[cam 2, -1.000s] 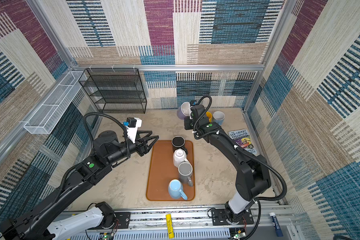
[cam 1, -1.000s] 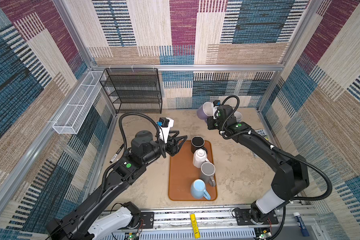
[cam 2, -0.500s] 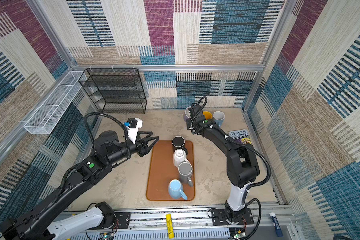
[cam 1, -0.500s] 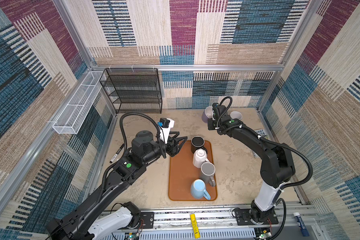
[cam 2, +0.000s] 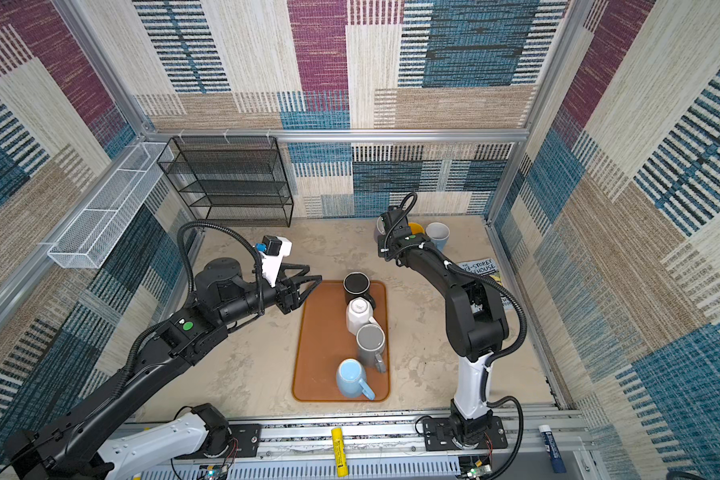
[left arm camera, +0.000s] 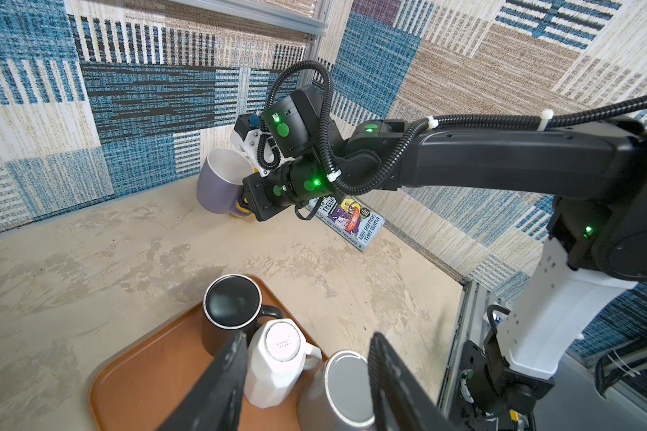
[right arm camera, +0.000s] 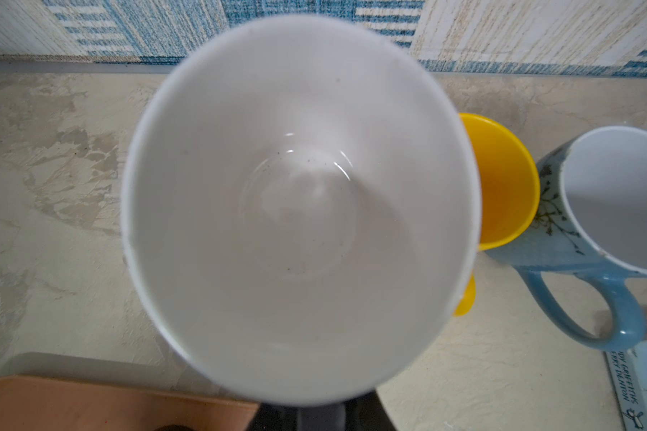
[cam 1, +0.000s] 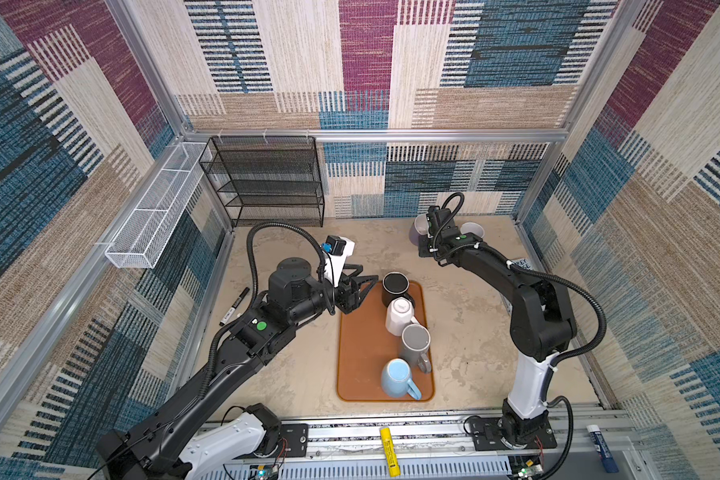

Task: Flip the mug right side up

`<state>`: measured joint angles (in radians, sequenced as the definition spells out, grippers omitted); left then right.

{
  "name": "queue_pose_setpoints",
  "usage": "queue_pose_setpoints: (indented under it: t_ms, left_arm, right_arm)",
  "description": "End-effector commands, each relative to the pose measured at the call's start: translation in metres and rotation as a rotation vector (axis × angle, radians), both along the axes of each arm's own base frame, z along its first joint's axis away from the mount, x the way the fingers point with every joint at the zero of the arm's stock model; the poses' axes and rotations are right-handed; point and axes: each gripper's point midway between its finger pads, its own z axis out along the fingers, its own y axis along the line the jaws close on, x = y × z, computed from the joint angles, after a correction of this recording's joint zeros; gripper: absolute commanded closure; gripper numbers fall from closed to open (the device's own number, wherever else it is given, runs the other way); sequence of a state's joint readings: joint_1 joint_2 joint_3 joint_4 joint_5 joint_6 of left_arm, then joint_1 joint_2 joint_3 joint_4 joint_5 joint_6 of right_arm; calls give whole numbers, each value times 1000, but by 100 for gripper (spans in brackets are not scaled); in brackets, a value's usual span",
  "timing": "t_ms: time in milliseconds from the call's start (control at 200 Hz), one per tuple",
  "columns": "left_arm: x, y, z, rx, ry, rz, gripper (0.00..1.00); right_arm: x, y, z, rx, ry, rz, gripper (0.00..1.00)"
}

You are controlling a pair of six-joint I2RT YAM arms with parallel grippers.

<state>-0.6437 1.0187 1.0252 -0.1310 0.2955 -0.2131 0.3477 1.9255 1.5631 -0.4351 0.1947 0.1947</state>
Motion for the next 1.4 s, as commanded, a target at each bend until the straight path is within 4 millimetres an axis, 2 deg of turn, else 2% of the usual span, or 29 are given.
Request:
queue_pose_setpoints:
  t_ms: [0, 120, 145, 195, 781, 1398]
  left_arm:
    - [-1, -2, 9, 1, -33, -18, 47]
    - [-2, -1, 9, 3, -34, -19, 47]
    - [-2, -1, 8, 3, -33, -18, 47]
    - [-2, -1, 7, 5, -32, -18, 47]
    - [-3, 3, 6, 5, -36, -8, 48]
    - [-4, 6, 4, 7, -30, 0, 48]
  right_arm:
    - [16, -1, 16, 28, -71, -35, 100]
    - [17, -1, 2, 18, -41, -32, 100]
    - [22, 0, 11, 25, -59, -31, 100]
    - [23, 1, 8, 23, -52, -29, 100]
    - [27, 0, -40, -14, 41, -38, 100]
    - [30, -1, -56, -37, 72, -45, 100]
